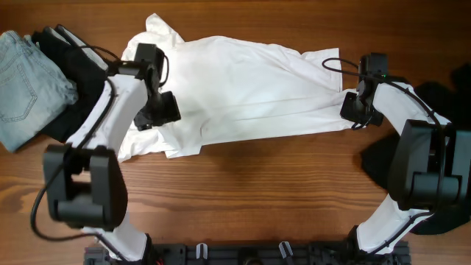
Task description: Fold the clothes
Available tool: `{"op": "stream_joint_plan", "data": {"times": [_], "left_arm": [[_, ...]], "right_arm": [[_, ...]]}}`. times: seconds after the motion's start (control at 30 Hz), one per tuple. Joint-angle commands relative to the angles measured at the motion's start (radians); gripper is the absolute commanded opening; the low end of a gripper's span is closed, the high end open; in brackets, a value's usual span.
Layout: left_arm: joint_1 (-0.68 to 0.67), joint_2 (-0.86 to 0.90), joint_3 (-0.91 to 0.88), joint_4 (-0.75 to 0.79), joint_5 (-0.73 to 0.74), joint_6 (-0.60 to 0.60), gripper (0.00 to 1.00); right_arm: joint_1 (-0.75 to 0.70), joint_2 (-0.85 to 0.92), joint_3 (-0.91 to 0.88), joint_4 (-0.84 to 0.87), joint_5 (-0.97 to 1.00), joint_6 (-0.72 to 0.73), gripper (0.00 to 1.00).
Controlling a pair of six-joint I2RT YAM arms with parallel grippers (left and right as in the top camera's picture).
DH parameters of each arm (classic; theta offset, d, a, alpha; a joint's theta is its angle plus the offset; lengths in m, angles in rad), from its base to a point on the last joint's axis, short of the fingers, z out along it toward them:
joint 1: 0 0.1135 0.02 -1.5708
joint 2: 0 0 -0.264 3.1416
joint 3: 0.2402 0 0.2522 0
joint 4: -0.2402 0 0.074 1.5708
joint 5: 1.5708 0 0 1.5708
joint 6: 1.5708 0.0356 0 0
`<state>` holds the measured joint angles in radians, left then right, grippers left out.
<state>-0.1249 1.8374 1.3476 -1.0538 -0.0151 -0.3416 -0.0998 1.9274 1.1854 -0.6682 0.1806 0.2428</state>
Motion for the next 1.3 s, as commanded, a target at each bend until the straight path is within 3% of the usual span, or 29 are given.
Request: {"op": "stream_joint_plan", "data": {"times": [0.0, 0.1, 0.13, 0.17, 0.27, 0.33, 0.37, 0.4, 0.43, 0.47, 0.5, 0.57, 0.63, 0.7, 0.77, 0.93, 1.03, 1.1, 1.27], "left_arm": [[-0.007, 0.093, -0.010, 0.007, 0.018, 0.016, 0.58], [-0.007, 0.123, -0.010, 0.011, 0.018, 0.016, 0.39], [-0.007, 0.123, -0.010, 0.018, 0.018, 0.017, 0.11], [-0.007, 0.121, -0.008, 0.019, 0.018, 0.016, 0.04], [0.043, 0.081, 0.072, 0.007, 0.018, 0.003, 0.04], [0.117, 0.047, 0.130, 0.051, 0.020, -0.068, 0.04], [0.154, 0.043, 0.133, 0.083, 0.051, -0.106, 0.04], [0.171, 0.049, 0.131, 0.078, 0.068, -0.113, 0.06], [0.184, 0.055, 0.129, 0.064, 0.067, -0.113, 0.27], [0.194, 0.058, 0.128, 0.050, 0.068, -0.129, 0.64], [0.195, 0.058, 0.126, 0.040, 0.078, -0.138, 0.68], [0.187, 0.058, 0.126, 0.015, 0.105, -0.138, 0.68], [0.174, 0.057, 0.126, -0.006, 0.175, -0.134, 0.56], [0.156, 0.057, 0.126, -0.021, 0.187, -0.134, 0.49], [0.129, 0.057, 0.126, -0.020, 0.186, -0.114, 0.49], [0.045, 0.057, 0.095, 0.034, 0.085, -0.108, 0.52], [0.021, 0.057, 0.023, 0.114, 0.085, -0.108, 0.60], [0.009, 0.057, -0.010, 0.137, 0.085, -0.108, 0.61], [0.008, 0.057, -0.069, 0.168, 0.085, -0.109, 0.61]], "right_arm": [[-0.006, 0.014, -0.017, -0.006, 0.029, 0.019, 0.05], [-0.006, 0.014, -0.017, -0.005, 0.029, 0.019, 0.05], [-0.006, 0.014, -0.017, -0.006, 0.029, 0.019, 0.04], [-0.006, 0.014, -0.017, -0.006, 0.029, 0.018, 0.04], [-0.006, 0.014, -0.017, -0.008, 0.028, 0.019, 0.04], [-0.006, 0.014, -0.017, -0.007, 0.028, 0.019, 0.04], [-0.006, 0.014, -0.017, -0.007, 0.027, 0.019, 0.05], [-0.006, 0.013, -0.012, -0.016, 0.022, 0.019, 0.11], [-0.006, 0.012, -0.004, -0.032, 0.021, 0.022, 0.29], [-0.006, 0.005, 0.011, -0.048, 0.021, 0.023, 0.64], [-0.006, -0.006, 0.030, -0.064, 0.021, 0.021, 0.65], [-0.006, -0.040, 0.081, -0.106, 0.021, 0.021, 0.64], [-0.006, -0.070, 0.166, -0.143, 0.003, -0.003, 0.60], [-0.006, -0.074, 0.278, -0.145, -0.167, -0.164, 0.64], [-0.006, -0.071, 0.356, -0.123, -0.240, -0.206, 0.66], [-0.004, -0.027, 0.367, 0.116, -0.295, -0.213, 0.68], [0.012, 0.076, 0.367, 0.222, -0.294, -0.213, 0.71], [0.015, 0.141, 0.367, 0.269, -0.294, -0.180, 0.77], [0.015, 0.260, 0.367, 0.375, -0.294, -0.104, 0.77]]}}
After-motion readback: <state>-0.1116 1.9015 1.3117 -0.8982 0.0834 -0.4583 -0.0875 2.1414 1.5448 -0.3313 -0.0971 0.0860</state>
